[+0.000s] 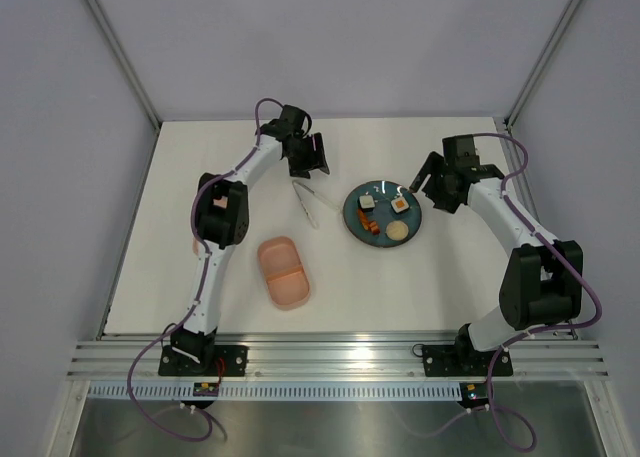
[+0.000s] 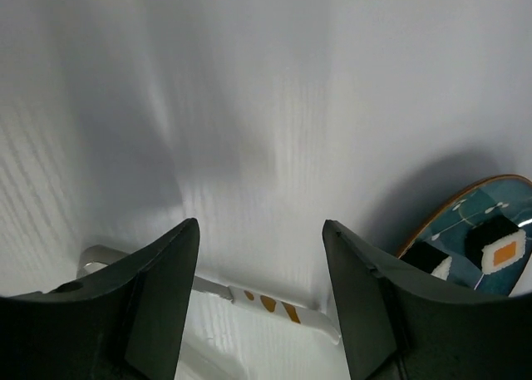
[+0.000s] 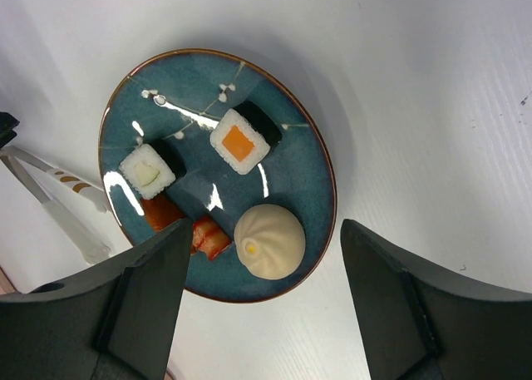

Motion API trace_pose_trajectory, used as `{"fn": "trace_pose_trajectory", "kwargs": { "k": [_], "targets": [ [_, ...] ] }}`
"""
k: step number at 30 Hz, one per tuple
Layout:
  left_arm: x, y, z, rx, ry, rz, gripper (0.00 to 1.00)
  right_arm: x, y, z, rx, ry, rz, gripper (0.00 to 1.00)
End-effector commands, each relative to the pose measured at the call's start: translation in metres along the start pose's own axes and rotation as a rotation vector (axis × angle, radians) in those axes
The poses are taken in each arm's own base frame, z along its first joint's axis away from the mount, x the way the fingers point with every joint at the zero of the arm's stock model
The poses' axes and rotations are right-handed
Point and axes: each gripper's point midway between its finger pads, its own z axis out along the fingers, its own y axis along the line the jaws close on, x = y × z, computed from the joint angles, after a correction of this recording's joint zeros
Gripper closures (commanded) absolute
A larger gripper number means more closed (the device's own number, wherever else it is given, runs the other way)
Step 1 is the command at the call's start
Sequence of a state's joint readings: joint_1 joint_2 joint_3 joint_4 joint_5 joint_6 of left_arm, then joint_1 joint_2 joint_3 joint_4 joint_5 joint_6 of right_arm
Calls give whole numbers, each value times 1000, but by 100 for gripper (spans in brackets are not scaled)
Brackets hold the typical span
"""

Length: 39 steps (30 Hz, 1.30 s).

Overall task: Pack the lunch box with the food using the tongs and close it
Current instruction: Adjust the clamp at the center of the board.

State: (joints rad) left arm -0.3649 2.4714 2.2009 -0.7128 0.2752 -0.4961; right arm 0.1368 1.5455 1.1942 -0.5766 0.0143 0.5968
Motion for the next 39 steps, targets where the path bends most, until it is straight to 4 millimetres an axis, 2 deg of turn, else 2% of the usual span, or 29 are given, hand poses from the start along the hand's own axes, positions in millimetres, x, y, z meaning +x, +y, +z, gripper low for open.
{"fn": "trace_pose_trajectory", "kwargs": {
  "k": [1, 4, 5, 10, 11, 12, 13, 14, 15, 18, 19, 23, 25, 29, 30, 31, 32, 33, 36, 39],
  "targets": [
    [3, 13, -8, -22, 11, -43, 35, 0, 4, -10, -23, -11, -9, 20],
    [12, 26, -11, -53, 26, -59, 35, 1, 2, -10, -21, -9, -8, 20],
    [23, 32, -13, -68, 47, -68, 35, 1, 3, -10, -23, -12, -8, 20],
    [46, 58, -24, -142, 79, -91, 37, 2, 3, -10, -25, -11, -1, 20],
    [60, 69, -26, -176, 104, -104, 37, 2, 3, -10, -26, -13, 1, 20],
    [56, 68, -37, -178, 76, -98, 37, 3, 3, -10, -25, -11, -1, 20],
    [58, 75, -43, -209, 62, -99, 37, 2, 4, -12, -29, -16, -1, 20],
    [69, 86, -45, -235, 74, -102, 37, 2, 4, -12, -29, -16, -1, 20],
    [67, 84, -57, -237, 52, -94, 37, 2, 3, -12, -29, -16, -1, 20],
    [78, 93, -69, -269, 55, -76, 36, 1, 3, -12, -29, -18, -2, 20],
    [88, 96, -73, -271, 71, -76, 36, 1, 3, -12, -30, -19, -2, 20],
    [101, 98, -83, -289, 106, -70, 34, 3, 8, -14, -55, -6, -1, 20],
    [95, 101, -92, -321, 71, -54, 33, 3, 8, -16, -57, -10, -2, 20],
    [65, 86, -131, -385, -73, 84, 30, 1, 9, -19, -60, -17, 2, 20],
    [67, 74, -132, -390, -79, 146, 29, 1, 10, -18, -65, -17, 3, 20],
    [65, 70, -135, -419, -86, 235, 27, 1, 11, -18, -69, -16, 6, 20],
    [69, 51, -132, -414, -82, 317, 27, 0, 12, -18, -73, -19, 7, 20],
    [71, 45, -131, -421, -76, 377, 26, 1, 13, -18, -78, -16, 8, 20],
    [96, 20, -114, -383, 25, 602, 4, 2, 14, -17, -81, -10, 11, 20],
    [105, 12, -105, -371, 74, 674, 1, 3, 13, -18, -82, -8, 10, 20]
  ]
}}
